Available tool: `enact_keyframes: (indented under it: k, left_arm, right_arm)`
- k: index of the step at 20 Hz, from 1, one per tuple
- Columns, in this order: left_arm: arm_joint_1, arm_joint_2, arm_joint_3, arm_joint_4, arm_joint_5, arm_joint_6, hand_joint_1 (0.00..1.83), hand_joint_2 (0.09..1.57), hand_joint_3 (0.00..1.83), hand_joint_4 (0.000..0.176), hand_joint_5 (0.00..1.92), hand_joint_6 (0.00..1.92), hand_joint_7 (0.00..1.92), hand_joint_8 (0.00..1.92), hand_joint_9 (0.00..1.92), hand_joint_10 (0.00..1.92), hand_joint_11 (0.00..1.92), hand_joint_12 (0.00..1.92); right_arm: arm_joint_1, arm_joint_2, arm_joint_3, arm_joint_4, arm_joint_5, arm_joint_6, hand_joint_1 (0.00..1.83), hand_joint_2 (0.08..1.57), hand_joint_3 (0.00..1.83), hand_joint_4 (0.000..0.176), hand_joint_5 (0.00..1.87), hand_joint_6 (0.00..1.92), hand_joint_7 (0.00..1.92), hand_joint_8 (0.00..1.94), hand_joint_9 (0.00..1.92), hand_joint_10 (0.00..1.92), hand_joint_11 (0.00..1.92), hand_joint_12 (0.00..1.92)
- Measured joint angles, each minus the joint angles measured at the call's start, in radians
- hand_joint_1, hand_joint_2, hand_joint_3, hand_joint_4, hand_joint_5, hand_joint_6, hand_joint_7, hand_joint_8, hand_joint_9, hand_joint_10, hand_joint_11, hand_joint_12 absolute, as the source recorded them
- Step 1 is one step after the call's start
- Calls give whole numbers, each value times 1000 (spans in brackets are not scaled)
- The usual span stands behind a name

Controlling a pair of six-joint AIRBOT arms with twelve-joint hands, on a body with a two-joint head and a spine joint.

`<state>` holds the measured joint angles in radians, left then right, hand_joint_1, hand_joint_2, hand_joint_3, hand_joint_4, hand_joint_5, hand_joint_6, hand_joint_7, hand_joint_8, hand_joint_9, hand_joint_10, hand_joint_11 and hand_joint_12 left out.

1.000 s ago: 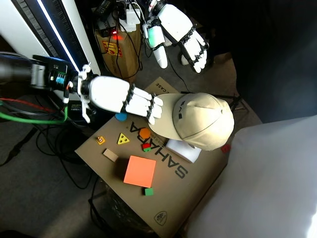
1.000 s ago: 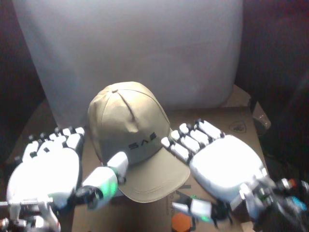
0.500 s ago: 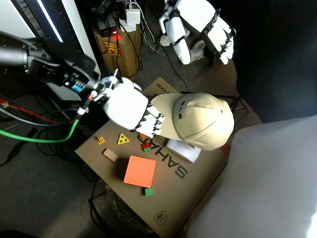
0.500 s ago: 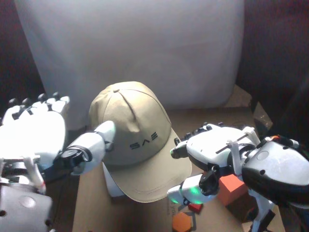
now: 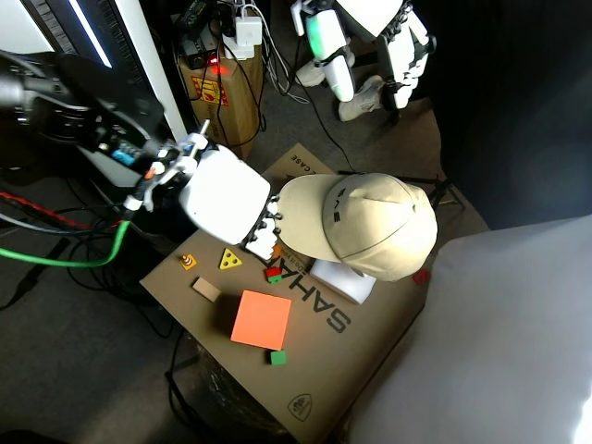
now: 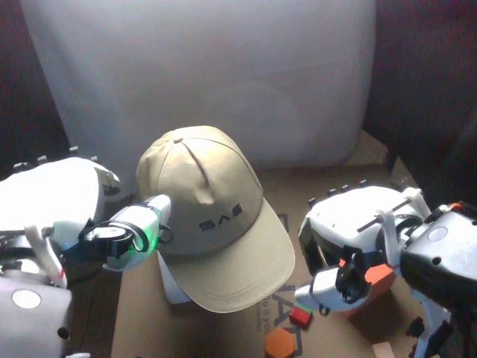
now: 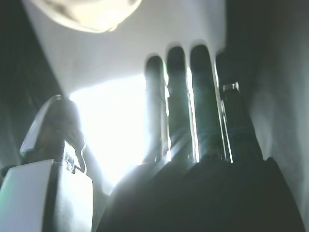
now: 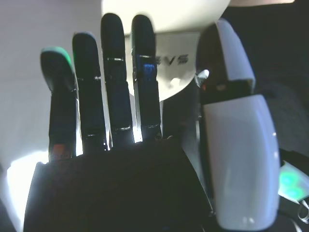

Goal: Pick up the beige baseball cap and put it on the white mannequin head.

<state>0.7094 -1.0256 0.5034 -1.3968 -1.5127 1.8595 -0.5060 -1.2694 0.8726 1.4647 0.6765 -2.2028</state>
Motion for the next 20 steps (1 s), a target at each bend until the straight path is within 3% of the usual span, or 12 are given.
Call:
enact_keyframes:
  k: [2,4,5,6,7,9,10,12,15,16,17,20]
  left_arm:
    - [-23,0,-10,-4,-3,36,805,1157,4,0,579,1661,636,1787,756,1824,817,1855]
    - [-38,1,-18,-11,-5,44,1004,1165,0,0,771,1911,857,1916,884,1917,975,1918]
    - [-49,2,-21,-17,-7,45,1056,1140,0,0,1061,1921,1227,1921,1199,1921,1246,1921]
    - [-49,2,-24,-18,-9,45,1068,1121,0,0,1225,1921,1373,1921,1401,1921,1439,1921]
    - [-49,2,-27,-20,-10,45,1075,1111,0,135,1271,1766,1421,1921,1468,1921,1505,1921]
    - [-43,0,-27,-32,-11,34,1088,1124,4,174,1103,1862,1411,1921,1457,1921,1526,1921]
    - [-32,-2,-26,-30,-14,21,1068,1142,5,98,1145,1422,1381,1921,1434,1921,1519,1921]
    - [6,-27,-22,-24,-35,-21,1055,1147,3,81,1130,1901,1392,1921,1446,1921,1532,1921]
    - [30,-57,-22,-41,-45,-45,1064,1193,8,73,1107,1900,1381,1921,1432,1921,1517,1921]
    - [32,-65,-17,-34,-50,-52,1100,1169,0,20,1182,1431,1368,1921,1426,1921,1511,1921]
    - [34,-69,-16,-31,-52,-55,1111,1137,0,15,1182,1823,1371,1921,1429,1921,1514,1921]
    - [47,-82,-17,-31,-56,-66,1056,1143,5,10,1145,1920,1319,1921,1373,1921,1489,1921]
  right_arm:
    - [9,-5,-5,-1,-4,-10,935,1020,1,0,691,1915,763,1934,922,1919,1156,1921]
    - [18,-5,-5,-6,-6,-13,1004,1064,7,0,1033,1921,1187,1941,1397,1921,1623,1921]
    - [22,-4,-5,-6,2,-14,1010,1112,1,39,1297,1921,1437,1941,1659,1921,1869,1921]
    - [22,-4,-5,1,3,-13,997,1177,9,149,1355,1921,1505,1941,1691,1921,1896,1921]
    - [22,-4,-5,1,3,-14,993,1210,17,171,1368,1921,1522,1941,1690,1921,1898,1921]
    - [24,-5,-5,-2,5,-13,996,1240,22,176,1363,1921,1523,1941,1690,1921,1893,1921]
    - [24,-5,-5,-6,7,-14,994,1250,21,176,1355,1921,1517,1941,1690,1921,1893,1921]
    - [24,-5,-5,-6,11,-13,990,1274,19,176,1324,1921,1482,1941,1687,1921,1887,1921]
    - [24,-10,-5,-6,19,-14,1008,1280,16,176,1320,1921,1486,1941,1688,1921,1889,1921]
    - [24,-10,-5,-6,20,-14,1008,1288,16,176,1332,1921,1500,1941,1691,1921,1893,1921]
    - [24,-11,-5,-10,21,-14,1013,1291,13,176,1342,1921,1506,1941,1693,1921,1897,1921]
    - [24,-11,-5,-14,22,-13,1059,1276,1,176,1385,1921,1556,1941,1731,1921,1917,1921]
